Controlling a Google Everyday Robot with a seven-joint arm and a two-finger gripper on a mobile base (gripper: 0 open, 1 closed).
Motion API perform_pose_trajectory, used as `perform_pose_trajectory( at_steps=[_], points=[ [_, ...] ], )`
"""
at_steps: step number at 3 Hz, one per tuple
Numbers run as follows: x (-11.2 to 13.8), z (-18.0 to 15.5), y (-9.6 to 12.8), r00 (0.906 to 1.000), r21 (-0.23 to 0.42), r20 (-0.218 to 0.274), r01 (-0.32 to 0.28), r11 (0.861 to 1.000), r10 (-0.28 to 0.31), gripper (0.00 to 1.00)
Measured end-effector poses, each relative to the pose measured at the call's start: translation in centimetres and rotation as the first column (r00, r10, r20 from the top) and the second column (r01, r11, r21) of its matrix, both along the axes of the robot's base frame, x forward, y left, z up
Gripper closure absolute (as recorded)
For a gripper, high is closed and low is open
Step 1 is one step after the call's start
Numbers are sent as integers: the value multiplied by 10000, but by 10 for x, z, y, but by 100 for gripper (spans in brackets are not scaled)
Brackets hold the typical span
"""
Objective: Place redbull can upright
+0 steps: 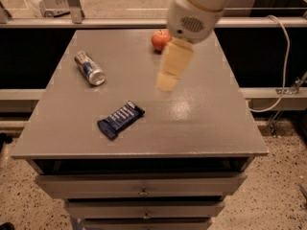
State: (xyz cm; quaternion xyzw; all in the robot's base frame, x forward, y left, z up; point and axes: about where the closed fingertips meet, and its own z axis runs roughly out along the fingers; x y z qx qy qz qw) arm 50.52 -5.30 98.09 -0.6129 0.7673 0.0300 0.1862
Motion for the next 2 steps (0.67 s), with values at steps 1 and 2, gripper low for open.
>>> perform_pose_trajectory(
  at_steps=[1,2],
  points=[
    [3,4,21,9995,266,-70,295,9992,-293,0],
    [3,4,21,9995,266,-68,295,9992,-293,0]
  ],
)
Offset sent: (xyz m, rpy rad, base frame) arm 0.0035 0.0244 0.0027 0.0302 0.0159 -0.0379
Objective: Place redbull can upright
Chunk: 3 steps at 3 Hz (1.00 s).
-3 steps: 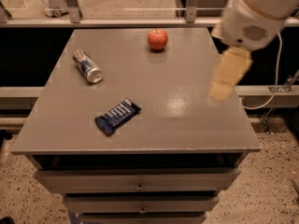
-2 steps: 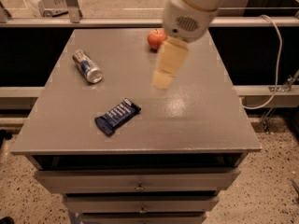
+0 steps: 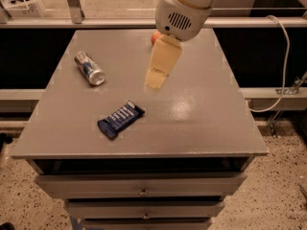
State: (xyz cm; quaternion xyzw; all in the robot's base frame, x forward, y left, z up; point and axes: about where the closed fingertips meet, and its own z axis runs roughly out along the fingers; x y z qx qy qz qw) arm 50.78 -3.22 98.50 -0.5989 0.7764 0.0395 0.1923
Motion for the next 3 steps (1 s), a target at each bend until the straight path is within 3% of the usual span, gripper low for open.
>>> perform_pose_trajectory(
  at_steps=[1,2,3],
  points=[
    [17,5,29,9999,339,166,41,9994,-46,0],
    [61,10,94,9990,892,428,106,9960,-144,0],
    [94,9,158,9984,1289,381,372,9910,-425,0]
  ],
)
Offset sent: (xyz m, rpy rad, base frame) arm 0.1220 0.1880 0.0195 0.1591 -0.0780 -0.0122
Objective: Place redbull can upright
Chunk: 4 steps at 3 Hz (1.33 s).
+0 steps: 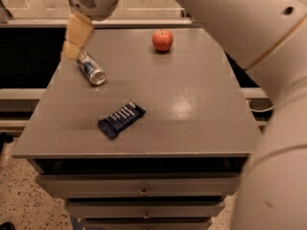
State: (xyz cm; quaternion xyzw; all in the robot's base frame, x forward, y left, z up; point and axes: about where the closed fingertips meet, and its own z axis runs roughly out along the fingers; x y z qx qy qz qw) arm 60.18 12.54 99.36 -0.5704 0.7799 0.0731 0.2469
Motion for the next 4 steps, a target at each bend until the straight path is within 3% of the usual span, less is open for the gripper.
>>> perform_pose_trajectory(
  at_steps=[1,2,4],
  points=[
    [20,-13,47,9978,291,-191,637,9975,-632,0],
    [31,-41,68,9890,315,-392,1442,9890,-1430,0],
    [53,-93,89,9542,261,-881,2890,9570,-2858,0]
  ],
)
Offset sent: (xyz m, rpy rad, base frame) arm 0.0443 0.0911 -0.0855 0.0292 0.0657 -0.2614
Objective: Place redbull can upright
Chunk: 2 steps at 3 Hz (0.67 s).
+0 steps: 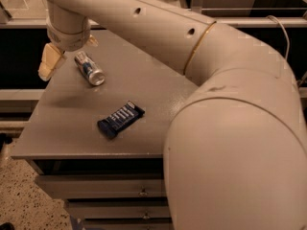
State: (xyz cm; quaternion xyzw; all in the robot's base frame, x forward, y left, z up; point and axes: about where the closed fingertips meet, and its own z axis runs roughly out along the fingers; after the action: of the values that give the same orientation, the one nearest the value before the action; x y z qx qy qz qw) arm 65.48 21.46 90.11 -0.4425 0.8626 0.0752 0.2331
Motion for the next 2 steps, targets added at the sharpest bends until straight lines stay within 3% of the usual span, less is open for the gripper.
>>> perform_pose_trajectory(
  at_steps=[2],
  points=[
    [29,-24,11,9977,-318,-386,542,9980,-554,0]
  ],
)
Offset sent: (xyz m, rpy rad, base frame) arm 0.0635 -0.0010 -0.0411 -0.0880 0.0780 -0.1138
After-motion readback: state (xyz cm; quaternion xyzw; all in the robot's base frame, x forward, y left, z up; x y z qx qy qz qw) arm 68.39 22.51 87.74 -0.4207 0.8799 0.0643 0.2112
